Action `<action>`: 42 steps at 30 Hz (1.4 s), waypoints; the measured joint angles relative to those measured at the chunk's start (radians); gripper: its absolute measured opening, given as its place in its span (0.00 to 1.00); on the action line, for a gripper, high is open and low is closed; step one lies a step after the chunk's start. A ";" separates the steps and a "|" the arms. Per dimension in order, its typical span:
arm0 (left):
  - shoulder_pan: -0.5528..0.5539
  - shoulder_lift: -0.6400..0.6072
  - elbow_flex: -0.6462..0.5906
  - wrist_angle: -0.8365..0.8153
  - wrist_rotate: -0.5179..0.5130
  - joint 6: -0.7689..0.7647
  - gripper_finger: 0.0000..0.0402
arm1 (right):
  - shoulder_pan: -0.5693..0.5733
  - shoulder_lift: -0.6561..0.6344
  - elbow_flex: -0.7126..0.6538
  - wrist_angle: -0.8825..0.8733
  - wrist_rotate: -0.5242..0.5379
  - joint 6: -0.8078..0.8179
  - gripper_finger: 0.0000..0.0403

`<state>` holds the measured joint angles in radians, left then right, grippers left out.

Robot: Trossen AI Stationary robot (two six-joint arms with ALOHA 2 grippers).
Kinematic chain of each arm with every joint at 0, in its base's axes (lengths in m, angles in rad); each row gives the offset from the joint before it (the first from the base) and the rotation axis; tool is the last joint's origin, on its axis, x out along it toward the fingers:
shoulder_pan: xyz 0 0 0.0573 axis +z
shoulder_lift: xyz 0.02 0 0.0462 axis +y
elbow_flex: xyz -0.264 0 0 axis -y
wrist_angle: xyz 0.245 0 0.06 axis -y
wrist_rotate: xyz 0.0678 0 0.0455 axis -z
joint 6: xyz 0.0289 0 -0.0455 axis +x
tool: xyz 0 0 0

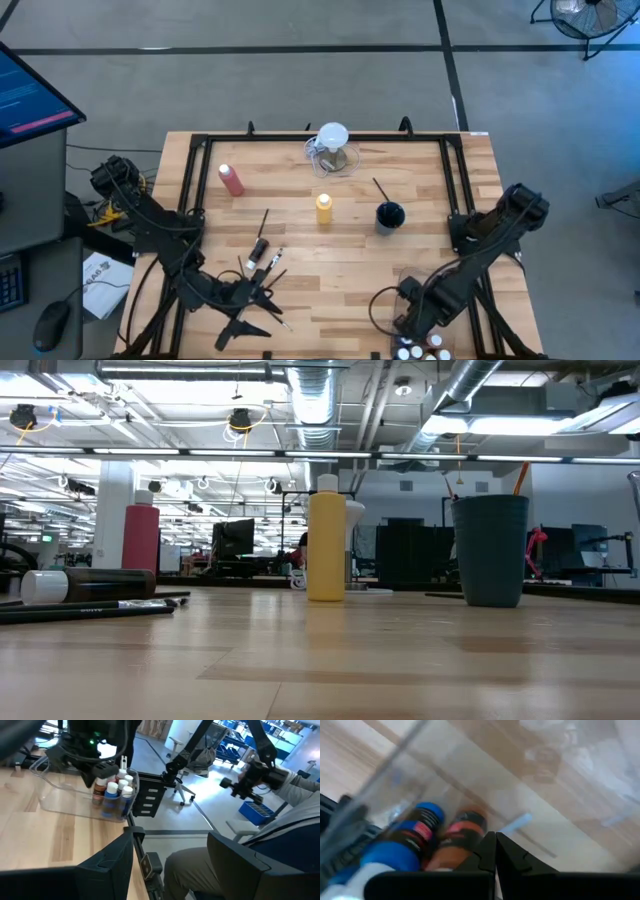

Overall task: Pick & Place Paint Supplies
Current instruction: Adjust the small brown paint bottle into the transparent bin

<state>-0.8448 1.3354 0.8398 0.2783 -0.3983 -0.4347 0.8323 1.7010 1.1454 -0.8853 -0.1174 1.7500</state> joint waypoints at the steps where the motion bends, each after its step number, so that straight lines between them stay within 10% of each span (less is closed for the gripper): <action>1: 0.000 0.000 0.000 0.000 -0.007 0.000 0.53 | -0.005 0.005 0.000 0.011 -0.001 -0.012 0.00; 42: -0.001 0.000 0.000 0.020 -0.017 0.011 0.53 | -0.071 0.006 -0.051 0.092 -0.119 -0.103 0.00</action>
<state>-0.8459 1.3357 0.8394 0.2981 -0.4156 -0.4232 0.7616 1.7073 1.0940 -0.7929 -0.2363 1.6466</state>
